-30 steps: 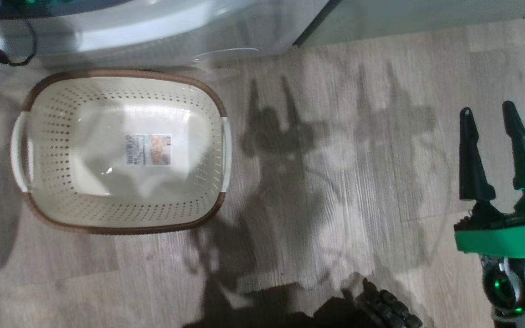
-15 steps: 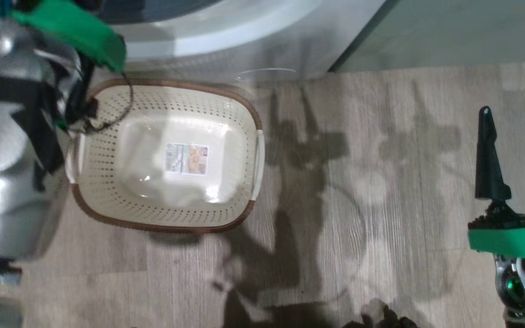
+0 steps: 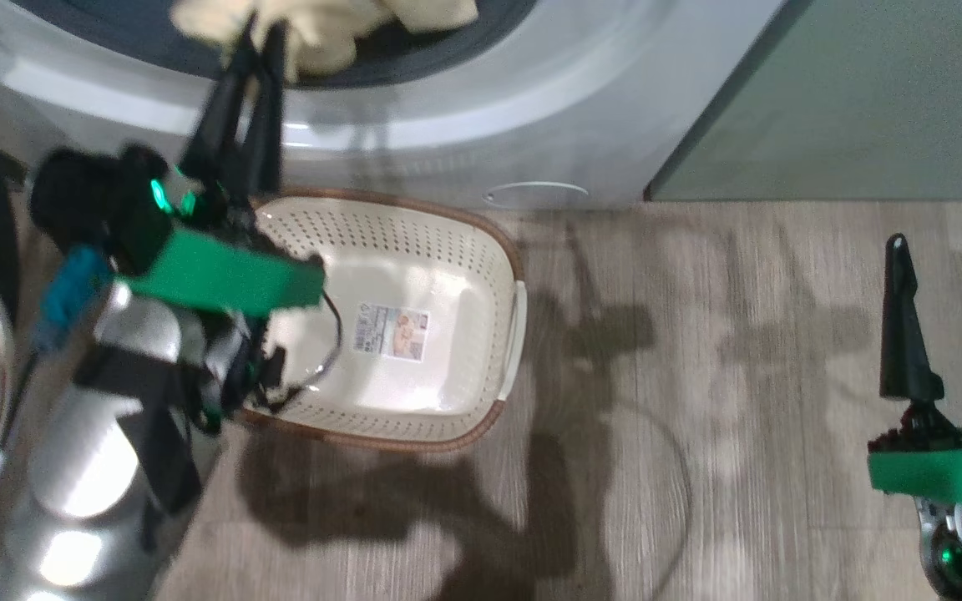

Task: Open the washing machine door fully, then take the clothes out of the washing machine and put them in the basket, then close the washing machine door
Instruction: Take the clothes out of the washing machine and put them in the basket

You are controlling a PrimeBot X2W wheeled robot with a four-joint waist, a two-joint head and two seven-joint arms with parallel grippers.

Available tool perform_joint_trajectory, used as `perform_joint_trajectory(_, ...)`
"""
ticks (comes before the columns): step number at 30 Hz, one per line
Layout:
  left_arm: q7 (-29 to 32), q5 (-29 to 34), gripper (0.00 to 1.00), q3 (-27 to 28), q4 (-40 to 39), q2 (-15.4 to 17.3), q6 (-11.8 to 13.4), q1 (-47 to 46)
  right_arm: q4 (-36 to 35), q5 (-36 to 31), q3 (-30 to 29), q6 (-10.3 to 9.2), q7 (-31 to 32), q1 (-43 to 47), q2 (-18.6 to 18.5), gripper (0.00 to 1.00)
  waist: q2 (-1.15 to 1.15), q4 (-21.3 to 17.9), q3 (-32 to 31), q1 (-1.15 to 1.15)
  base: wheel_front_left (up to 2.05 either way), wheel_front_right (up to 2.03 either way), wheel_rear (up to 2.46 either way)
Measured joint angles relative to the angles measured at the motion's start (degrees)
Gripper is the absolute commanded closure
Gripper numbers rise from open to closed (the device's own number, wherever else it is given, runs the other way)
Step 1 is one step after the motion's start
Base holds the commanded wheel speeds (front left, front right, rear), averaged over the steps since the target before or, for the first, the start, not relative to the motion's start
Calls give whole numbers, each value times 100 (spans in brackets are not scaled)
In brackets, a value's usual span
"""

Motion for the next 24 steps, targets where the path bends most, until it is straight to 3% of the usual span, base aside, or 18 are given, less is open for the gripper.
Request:
perform_joint_trajectory(7,-16,321,100,133,-870,-344,-3,889,2,0,-33,0,0,279,-37,0,0,207,-366,0,0,0,0)
perform_joint_trajectory(12,-21,408,100,189,-1068,-533,-96,1534,2,0,-47,0,0,336,-98,0,0,336,-602,0,0,0,0)
perform_joint_trajectory(18,-21,407,100,334,-802,-719,-237,2007,2,18,-20,0,0,450,-132,0,0,406,-771,0,0,0,0)
perform_joint_trajectory(24,-21,387,100,330,-25,-808,-532,2218,2,59,27,0,0,446,-129,0,0,310,-710,1,0,0,0)
